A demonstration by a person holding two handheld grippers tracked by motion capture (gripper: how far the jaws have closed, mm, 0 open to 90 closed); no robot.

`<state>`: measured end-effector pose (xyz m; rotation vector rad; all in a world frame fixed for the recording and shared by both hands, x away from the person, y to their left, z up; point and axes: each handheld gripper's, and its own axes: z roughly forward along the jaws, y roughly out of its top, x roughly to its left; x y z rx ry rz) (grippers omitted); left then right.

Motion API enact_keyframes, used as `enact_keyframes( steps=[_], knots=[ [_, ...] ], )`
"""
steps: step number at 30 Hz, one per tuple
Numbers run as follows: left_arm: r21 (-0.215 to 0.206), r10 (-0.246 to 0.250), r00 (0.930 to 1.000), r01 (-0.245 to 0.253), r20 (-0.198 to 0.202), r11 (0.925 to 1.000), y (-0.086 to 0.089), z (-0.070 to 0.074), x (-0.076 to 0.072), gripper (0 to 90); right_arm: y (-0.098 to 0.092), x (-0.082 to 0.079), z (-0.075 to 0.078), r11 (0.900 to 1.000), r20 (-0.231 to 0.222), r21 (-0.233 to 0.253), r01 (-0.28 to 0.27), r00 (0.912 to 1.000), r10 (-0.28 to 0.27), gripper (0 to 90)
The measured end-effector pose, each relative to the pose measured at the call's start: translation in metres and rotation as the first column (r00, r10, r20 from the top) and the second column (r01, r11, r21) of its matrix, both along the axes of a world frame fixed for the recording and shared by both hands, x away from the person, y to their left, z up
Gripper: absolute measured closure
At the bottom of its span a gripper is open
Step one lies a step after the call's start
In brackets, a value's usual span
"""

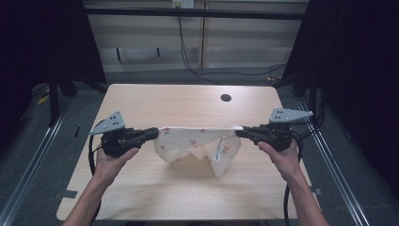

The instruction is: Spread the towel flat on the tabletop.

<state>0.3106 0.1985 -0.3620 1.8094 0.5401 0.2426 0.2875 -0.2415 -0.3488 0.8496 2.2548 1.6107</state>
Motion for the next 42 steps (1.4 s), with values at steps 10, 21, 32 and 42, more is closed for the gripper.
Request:
enact_keyframes(
  steps=[10,21,32,42],
  knots=[
    [-0.003,-0.008,0.9973,0.009,0.073,1.0000,0.005,0.033,-0.016,85.8,0.000,-0.012,0.028,1.000,0.054,0.000,-0.024,0.9983,0.024,86.0],
    [-0.033,-0.027,0.9895,0.032,0.142,0.9989,0.016,0.064,-0.053,85.8,-0.002,-0.050,0.053,0.990,0.094,0.086,-0.112,0.9901,0.104,86.2],
    [0.039,-0.014,0.9998,0.014,0.010,0.9991,-0.004,0.000,-0.015,85.8,-0.007,-0.032,0.002,0.999,-0.027,0.015,-0.037,0.9989,0.037,86.2],
    [0.074,0.009,0.9981,-0.005,-0.061,0.9973,-0.012,-0.025,0.009,85.8,-0.010,0.000,-0.028,1.000,-0.103,0.001,-0.006,0.9947,0.006,86.1]
  ],
)
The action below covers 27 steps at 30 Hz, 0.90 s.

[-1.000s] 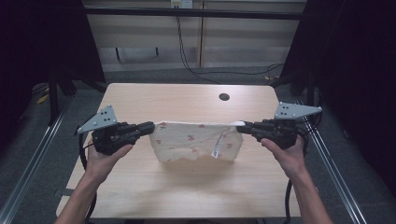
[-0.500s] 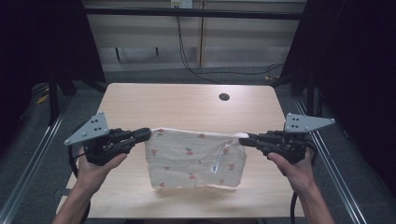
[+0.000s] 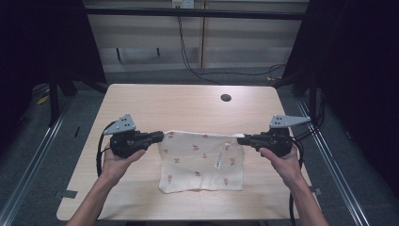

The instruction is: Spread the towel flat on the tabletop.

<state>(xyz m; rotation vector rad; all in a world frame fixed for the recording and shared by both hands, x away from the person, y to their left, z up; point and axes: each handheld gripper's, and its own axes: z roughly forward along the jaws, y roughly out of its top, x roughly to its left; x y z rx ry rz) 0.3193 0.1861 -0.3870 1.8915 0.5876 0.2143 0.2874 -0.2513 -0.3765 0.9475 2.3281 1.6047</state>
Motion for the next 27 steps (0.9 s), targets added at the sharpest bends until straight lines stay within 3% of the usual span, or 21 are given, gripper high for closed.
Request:
enact_keyframes(
  steps=[5,10,14,17,18,19,21,26,27],
  knots=[
    [0.018,0.025,0.9996,-0.025,-0.014,0.9995,0.009,-0.006,0.001,85.8,0.003,0.008,-0.010,1.000,-0.018,-0.015,-0.014,0.9997,0.014,86.0],
    [0.022,0.046,0.9986,-0.046,-0.026,0.9987,0.017,-0.012,0.002,85.8,0.013,0.016,-0.027,0.998,-0.067,-0.043,-0.047,0.9968,0.044,86.0],
    [0.051,0.049,0.9975,-0.047,-0.050,0.9976,0.008,-0.026,0.013,85.8,0.014,0.022,-0.031,0.997,-0.074,-0.069,-0.033,0.9969,0.028,85.9],
    [0.053,0.044,0.9967,-0.040,-0.068,0.9978,0.002,-0.033,0.024,85.7,0.009,0.030,-0.032,0.998,-0.082,-0.059,-0.015,0.9966,0.011,85.9],
    [0.060,0.042,0.9967,-0.038,-0.070,0.9975,0.000,-0.034,0.028,85.7,0.007,0.034,-0.033,0.998,-0.095,-0.055,-0.014,0.9954,0.009,85.7],
    [0.074,0.051,0.9962,-0.045,-0.071,0.9962,-0.002,-0.036,0.033,85.7,0.005,0.044,-0.037,0.997,-0.139,-0.062,-0.034,0.9899,0.025,85.1],
    [0.083,0.063,0.9939,-0.055,-0.091,0.9950,-0.005,-0.041,0.046,85.7,0.005,0.051,-0.041,0.998,-0.132,-0.068,-0.012,0.9913,0.003,85.1],
    [0.072,0.087,0.9890,-0.079,-0.120,0.9942,-0.007,-0.053,0.059,85.4,0.006,0.066,-0.047,0.997,-0.129,-0.075,0.005,0.9915,-0.015,85.2],
    [0.091,0.097,0.9888,-0.087,-0.113,0.9920,-0.009,-0.058,0.064,85.4,0.007,0.074,-0.051,0.997,-0.136,-0.079,0.014,0.9904,-0.025,85.0]
  ],
)
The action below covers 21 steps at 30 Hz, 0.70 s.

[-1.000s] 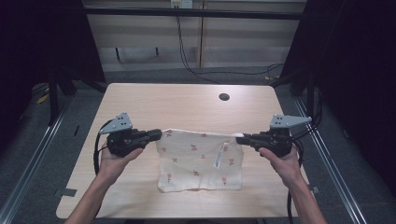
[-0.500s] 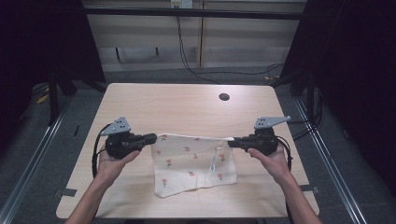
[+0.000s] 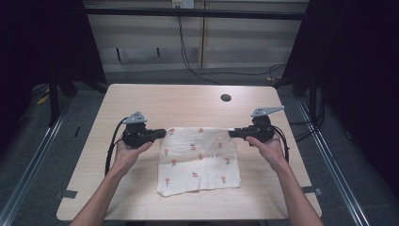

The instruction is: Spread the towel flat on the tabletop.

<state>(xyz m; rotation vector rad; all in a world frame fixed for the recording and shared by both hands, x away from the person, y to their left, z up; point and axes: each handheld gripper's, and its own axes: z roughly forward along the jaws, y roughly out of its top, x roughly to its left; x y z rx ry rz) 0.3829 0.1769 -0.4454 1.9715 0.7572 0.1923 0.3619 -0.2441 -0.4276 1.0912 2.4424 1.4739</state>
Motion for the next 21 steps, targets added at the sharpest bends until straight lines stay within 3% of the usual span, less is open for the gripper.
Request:
enact_keyframes(
  steps=[14,18,21],
  knots=[
    [-0.014,0.059,0.9967,-0.060,-0.056,0.9981,-0.002,-0.020,0.028,84.4,0.009,0.038,-0.024,0.996,-0.035,-0.044,0.079,0.9961,-0.080,80.2],
    [-0.016,0.093,0.9931,-0.094,-0.072,0.9954,0.002,-0.025,0.034,75.7,0.010,0.042,-0.030,0.993,-0.028,-0.042,0.113,0.9931,-0.114,74.3],
    [-0.016,0.110,0.9920,-0.111,-0.061,0.9937,0.009,-0.021,0.033,70.1,0.006,0.042,-0.031,0.986,-0.012,-0.050,0.161,0.9868,-0.162,67.3]
  ],
)
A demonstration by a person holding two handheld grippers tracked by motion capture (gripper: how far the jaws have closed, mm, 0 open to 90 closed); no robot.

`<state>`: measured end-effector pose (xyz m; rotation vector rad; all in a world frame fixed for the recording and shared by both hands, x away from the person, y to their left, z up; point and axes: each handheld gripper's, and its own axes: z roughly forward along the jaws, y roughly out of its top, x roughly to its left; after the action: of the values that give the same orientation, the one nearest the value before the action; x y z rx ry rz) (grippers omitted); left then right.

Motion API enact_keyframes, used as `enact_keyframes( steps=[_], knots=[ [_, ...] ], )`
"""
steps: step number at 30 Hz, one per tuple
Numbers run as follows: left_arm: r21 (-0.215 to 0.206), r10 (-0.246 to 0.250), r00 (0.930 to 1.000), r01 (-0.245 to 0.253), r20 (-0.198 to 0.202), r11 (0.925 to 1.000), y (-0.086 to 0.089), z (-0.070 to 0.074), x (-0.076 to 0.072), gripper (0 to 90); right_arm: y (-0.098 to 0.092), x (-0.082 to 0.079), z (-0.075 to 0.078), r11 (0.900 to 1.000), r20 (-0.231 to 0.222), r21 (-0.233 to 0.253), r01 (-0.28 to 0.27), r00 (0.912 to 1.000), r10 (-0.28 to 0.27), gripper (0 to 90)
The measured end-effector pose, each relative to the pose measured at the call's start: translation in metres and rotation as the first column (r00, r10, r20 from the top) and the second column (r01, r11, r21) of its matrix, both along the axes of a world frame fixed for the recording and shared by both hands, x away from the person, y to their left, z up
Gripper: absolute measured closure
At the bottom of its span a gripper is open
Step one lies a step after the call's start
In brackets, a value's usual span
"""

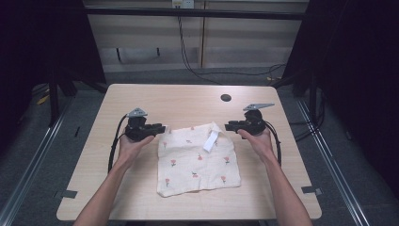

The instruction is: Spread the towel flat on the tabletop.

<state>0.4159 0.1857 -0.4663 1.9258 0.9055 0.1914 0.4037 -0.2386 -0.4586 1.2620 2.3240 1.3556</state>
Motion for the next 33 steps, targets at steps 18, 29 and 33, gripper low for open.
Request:
enact_keyframes(
  steps=[18,29,33],
  knots=[
    [0.140,-0.196,0.9803,0.197,-0.021,0.9703,-0.002,0.000,-0.079,61.2,0.009,-0.059,-0.008,0.979,-0.002,-0.129,-0.159,0.9870,0.160,64.9],
    [0.197,-0.271,0.9590,0.282,-0.081,0.9389,-0.021,-0.027,-0.093,57.6,0.029,-0.069,-0.038,0.931,-0.039,-0.305,-0.198,0.9799,0.196,64.6],
    [0.246,-0.273,0.9592,0.283,-0.073,0.9272,-0.026,-0.031,-0.094,57.0,0.024,-0.074,-0.037,0.933,-0.045,-0.293,-0.210,0.9774,0.206,74.7]
  ],
)
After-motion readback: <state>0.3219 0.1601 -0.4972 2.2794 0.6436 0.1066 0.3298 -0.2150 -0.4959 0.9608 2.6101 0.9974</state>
